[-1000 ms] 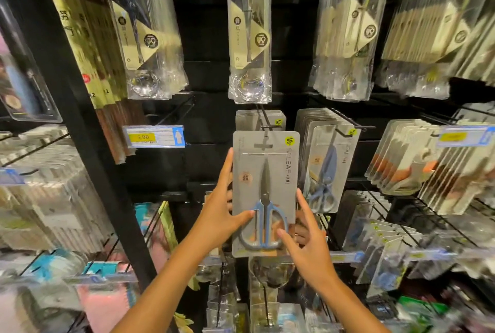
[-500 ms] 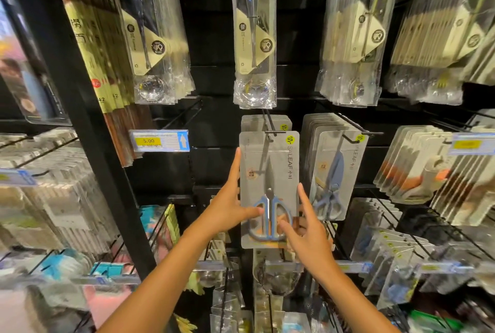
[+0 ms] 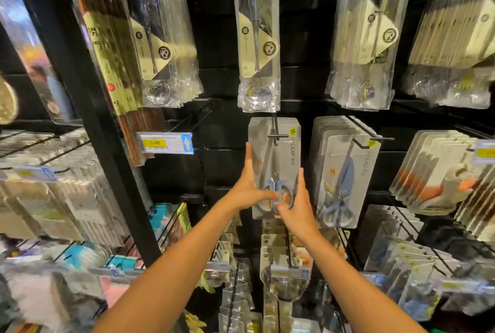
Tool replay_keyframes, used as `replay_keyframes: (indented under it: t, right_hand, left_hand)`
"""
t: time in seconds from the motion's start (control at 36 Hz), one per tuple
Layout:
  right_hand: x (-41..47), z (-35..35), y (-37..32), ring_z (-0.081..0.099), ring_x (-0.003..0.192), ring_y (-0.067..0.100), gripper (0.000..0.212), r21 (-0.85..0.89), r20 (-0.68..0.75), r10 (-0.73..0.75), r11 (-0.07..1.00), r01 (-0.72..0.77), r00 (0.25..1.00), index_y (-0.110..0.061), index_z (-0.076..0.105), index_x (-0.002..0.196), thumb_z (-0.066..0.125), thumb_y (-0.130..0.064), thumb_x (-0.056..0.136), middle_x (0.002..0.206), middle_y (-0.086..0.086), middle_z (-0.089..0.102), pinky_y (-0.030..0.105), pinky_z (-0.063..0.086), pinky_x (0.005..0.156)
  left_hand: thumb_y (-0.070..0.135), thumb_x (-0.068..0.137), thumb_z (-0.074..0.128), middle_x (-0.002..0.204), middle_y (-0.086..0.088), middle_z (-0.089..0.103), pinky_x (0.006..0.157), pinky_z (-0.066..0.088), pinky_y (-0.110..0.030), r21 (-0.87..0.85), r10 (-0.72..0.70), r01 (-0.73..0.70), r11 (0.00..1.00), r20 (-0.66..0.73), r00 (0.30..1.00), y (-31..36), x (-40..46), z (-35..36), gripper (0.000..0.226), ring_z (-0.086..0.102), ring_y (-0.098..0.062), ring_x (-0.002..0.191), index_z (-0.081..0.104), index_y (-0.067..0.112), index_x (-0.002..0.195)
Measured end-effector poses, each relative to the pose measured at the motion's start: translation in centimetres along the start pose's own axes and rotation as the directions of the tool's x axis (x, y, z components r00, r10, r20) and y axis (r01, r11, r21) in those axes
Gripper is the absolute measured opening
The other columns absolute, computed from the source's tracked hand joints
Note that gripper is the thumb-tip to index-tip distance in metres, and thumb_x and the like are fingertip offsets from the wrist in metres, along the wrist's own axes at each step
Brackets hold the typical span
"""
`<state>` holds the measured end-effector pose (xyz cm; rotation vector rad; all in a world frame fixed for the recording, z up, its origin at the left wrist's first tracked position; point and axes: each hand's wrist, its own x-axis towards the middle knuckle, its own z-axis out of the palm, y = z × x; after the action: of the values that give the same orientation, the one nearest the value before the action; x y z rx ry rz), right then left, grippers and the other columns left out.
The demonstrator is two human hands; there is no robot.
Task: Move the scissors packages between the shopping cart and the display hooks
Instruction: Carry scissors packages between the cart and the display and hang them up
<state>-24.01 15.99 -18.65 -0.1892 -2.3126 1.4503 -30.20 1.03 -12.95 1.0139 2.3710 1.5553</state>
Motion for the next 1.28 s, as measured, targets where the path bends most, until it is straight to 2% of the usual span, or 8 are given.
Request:
replay_keyframes:
  t: [0.17,0.31,0.56,0.72,0.81,0.94,1.14,1.28]
  right_hand:
    - [-1.5,1.0,2.0,0.015,0.154,0.016,0.097,-0.006,-0.073,-0.048,0.999,0.048,0.996,-0.034,0.005,0.160,0.072,-0.019,0.091,0.166,-0.006,0.011,0.044,0.027,0.123]
    - [-4.2,1.8,2.8,0.020,0.152,0.011,0.075,-0.029,0.047,-0.107,0.994,0.108,0.993,-0.032,0.025,0.156,0.068,-0.020,0.095,0.164,-0.006,0.023,0.039,0.026,0.123]
    - [-9.2,6.6,2.3,0.019,0.141,-0.012,0.061,-0.072,0.500,-0.283,0.928,0.365,0.819,-0.049,0.028,0.148,0.057,-0.023,0.101,0.151,-0.034,0.021,0.009,0.016,0.112]
    - [-13.0,13.5,-0.4,0.016,0.152,0.011,0.062,-0.022,0.758,-0.334,0.845,0.534,0.560,-0.030,0.030,0.156,0.058,-0.031,0.101,0.162,-0.012,0.023,0.022,0.010,0.123]
    - [-15.3,17.5,-1.2,0.007,0.154,0.011,0.069,0.015,0.857,-0.307,0.817,0.576,0.413,-0.029,0.022,0.159,0.057,-0.039,0.101,0.165,-0.013,0.013,0.010,-0.004,0.117]
    - [-19.6,23.3,-3.0,0.001,0.156,0.015,0.071,0.085,0.950,-0.262,0.739,0.668,0.168,-0.042,0.006,0.157,0.050,-0.049,0.102,0.167,-0.014,0.003,0.039,0.011,0.127]
    - [-26.6,32.2,-7.3,-0.005,0.155,0.012,0.070,0.171,0.977,-0.211,0.691,0.703,-0.030,-0.037,0.012,0.160,0.042,-0.059,0.100,0.168,-0.015,0.000,0.034,0.008,0.126]
    - [-31.8,39.9,-9.7,0.005,0.156,0.016,0.075,0.190,0.981,-0.157,0.662,0.725,-0.113,-0.035,0.016,0.160,0.047,-0.061,0.097,0.168,-0.008,0.008,0.034,0.014,0.126]
  left_hand:
    - [0.022,0.082,0.083,0.141,0.042,0.010,0.100,0.016,0.008,0.187,0.002,0.013,0.982,-0.082,0.997,-1.6,-2.3,0.8,0.111,0.010,0.039,0.124,-0.003,0.050,0.146]
    - [0.033,0.094,0.071,0.169,0.019,-0.005,0.128,0.009,-0.038,0.362,-0.075,0.114,0.925,-0.118,0.990,-4.5,-7.4,0.7,0.099,-0.007,0.003,0.153,-0.001,0.044,0.160]
    - [0.036,0.100,0.060,0.169,0.008,0.016,0.125,0.020,-0.029,0.681,-0.056,0.199,0.705,-0.226,0.973,-7.4,-22.0,-2.1,0.070,0.012,-0.009,0.156,0.024,0.031,0.160]
    - [0.051,0.101,0.044,0.170,0.004,0.013,0.124,0.027,-0.049,0.668,-0.227,0.441,0.600,-0.386,0.894,-8.4,-33.7,-5.2,0.066,0.012,-0.022,0.157,0.025,0.030,0.160]
    - [0.055,0.101,0.040,0.169,0.001,0.017,0.122,0.029,-0.054,0.640,-0.278,0.556,0.531,-0.488,0.827,-9.2,-39.9,-5.9,0.066,0.015,-0.025,0.156,0.027,0.028,0.160]
    - [0.067,0.101,0.025,0.169,0.003,0.006,0.126,0.016,-0.048,0.519,-0.427,0.747,0.415,-0.614,0.664,-10.2,-50.2,-6.1,0.069,0.004,-0.023,0.157,0.021,0.034,0.161]
    - [0.075,0.089,0.011,0.166,0.013,-0.003,0.126,0.000,-0.040,0.270,-0.581,0.939,0.212,-0.738,0.343,-11.6,-63.6,-7.1,0.082,-0.006,-0.021,0.157,0.015,0.038,0.161]
    - [0.070,0.088,0.016,0.169,0.002,0.014,0.125,0.017,-0.047,0.167,-0.647,0.976,0.138,-0.731,0.216,-12.8,-70.8,-9.4,0.085,0.008,-0.029,0.157,0.028,0.025,0.160]
